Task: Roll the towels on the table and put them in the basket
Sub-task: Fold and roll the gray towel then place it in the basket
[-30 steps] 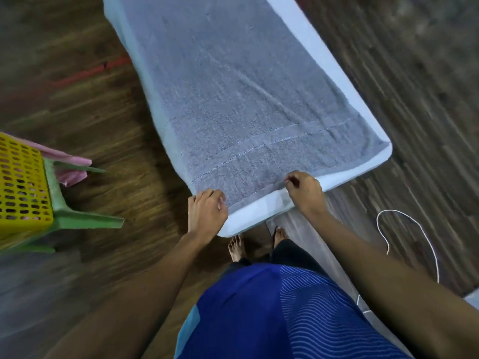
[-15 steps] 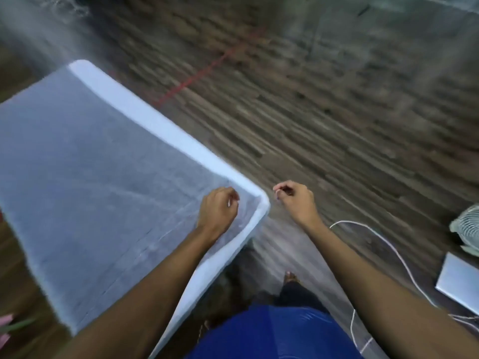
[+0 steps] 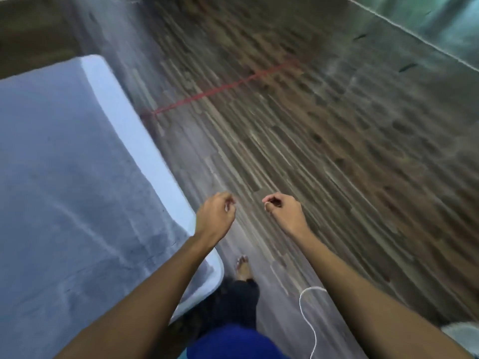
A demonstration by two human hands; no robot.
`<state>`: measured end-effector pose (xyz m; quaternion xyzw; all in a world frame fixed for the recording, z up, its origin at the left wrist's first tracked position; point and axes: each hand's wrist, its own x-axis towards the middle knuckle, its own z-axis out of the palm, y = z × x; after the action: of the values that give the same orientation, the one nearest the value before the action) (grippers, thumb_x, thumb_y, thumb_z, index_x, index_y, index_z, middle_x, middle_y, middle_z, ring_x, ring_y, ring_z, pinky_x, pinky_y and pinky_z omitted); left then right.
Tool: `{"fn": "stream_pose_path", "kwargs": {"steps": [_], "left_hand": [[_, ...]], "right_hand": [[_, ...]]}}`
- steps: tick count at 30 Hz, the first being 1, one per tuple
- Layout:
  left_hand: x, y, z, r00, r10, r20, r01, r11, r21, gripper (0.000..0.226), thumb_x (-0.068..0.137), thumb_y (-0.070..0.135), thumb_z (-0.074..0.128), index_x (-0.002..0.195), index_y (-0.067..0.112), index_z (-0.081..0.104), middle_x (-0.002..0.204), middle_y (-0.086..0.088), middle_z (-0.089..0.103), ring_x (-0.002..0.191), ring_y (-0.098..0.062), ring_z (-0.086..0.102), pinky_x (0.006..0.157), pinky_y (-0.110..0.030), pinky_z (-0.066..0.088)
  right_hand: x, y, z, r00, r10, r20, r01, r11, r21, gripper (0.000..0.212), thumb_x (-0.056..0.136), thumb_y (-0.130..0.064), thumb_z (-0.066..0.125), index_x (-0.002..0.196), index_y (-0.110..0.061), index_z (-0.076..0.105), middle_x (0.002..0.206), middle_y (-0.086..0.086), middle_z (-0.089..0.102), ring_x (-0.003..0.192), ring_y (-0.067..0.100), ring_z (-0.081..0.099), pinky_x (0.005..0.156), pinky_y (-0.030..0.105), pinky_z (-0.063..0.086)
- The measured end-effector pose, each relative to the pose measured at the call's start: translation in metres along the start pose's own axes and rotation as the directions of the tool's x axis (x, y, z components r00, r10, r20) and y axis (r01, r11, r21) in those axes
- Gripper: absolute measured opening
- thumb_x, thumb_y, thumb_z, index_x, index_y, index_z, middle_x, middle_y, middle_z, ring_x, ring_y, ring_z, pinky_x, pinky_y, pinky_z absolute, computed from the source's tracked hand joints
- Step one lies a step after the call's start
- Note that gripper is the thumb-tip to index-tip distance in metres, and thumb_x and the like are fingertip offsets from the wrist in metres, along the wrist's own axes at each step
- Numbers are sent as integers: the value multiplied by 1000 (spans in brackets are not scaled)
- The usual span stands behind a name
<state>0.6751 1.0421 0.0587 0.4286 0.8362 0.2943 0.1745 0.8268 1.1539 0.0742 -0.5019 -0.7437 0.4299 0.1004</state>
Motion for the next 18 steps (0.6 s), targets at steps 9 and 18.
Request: {"fn": "stream_pose_path", "kwargs": {"steps": [9,18], "left_hand": [[17,-75,-23,743,-579,-337,512,815,-271,12,85,10,54,88,16,64,81,-2,63,72,-16,54,69,-34,45],[-49,-64,25,200,-884,-422,721,425,-548,15,83,8,49,69,10,53,78,-9,60,75,-30,57,66,-42,47]], "right_hand": [[105,-104,94,784,-258,565,429,883,-192,15,91,-16,59,89,-28,68,80,-4,68,78,14,65,71,23,48],[123,-147,173,201,-291,935,869,493,-33,18,88,-10,55,94,-18,70,79,0,64,75,16,59,66,24,44]]}}
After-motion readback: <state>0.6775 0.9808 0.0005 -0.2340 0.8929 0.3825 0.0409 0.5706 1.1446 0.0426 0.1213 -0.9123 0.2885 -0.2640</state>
